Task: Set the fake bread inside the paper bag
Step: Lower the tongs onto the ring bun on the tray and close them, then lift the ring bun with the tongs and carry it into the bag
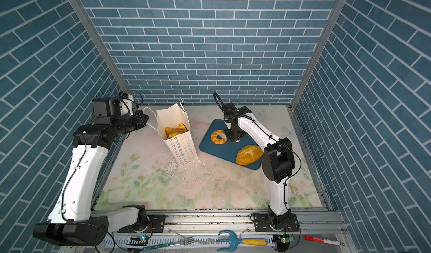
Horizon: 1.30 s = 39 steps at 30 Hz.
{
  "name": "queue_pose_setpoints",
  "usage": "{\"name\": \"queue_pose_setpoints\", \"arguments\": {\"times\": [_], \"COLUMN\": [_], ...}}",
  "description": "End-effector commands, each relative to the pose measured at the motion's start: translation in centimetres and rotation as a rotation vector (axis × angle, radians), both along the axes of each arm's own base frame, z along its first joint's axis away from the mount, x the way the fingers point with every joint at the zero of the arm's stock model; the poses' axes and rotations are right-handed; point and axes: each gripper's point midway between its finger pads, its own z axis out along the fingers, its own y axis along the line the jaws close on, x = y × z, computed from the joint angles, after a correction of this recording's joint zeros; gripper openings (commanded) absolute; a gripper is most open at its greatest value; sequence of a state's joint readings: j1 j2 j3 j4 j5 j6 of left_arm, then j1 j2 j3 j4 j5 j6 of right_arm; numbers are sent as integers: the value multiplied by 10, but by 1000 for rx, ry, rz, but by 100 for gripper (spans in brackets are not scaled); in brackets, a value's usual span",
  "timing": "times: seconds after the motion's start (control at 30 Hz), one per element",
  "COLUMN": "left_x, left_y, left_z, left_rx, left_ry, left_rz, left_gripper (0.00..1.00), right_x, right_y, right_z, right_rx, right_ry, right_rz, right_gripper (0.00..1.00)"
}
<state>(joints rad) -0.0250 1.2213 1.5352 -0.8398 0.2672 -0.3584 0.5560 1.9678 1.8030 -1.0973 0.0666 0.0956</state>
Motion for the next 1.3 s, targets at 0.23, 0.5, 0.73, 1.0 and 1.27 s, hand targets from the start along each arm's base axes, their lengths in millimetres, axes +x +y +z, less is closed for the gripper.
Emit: {"name": "queue_pose_setpoints", "arguments": {"times": [0.23, 0.5, 0.73, 1.0, 1.27], "left_x": [1, 3, 0, -3, -2], "left_y": [-1, -1, -1, -2, -1], "left_z": [-1, -3, -1, -4, -8], "left_rx": [11, 8, 6, 0, -3], "left_ry": [0, 5, -2, -3, 6], "left_rz": [-8, -5, -6, -6, -1], "left_gripper": [9, 9, 9, 10, 10], "right_x": [3, 0, -5, -22, -51], "right_y": [4, -5, -18, -27, 1], "right_z": [2, 53, 121, 209, 313], "right_rx": [-16, 23, 90, 197, 322], "right_ry": [21, -105, -287, -502, -798], "right_rz": [41, 19, -19, -16, 136], "right_gripper": [22, 15, 13, 12, 11]}}
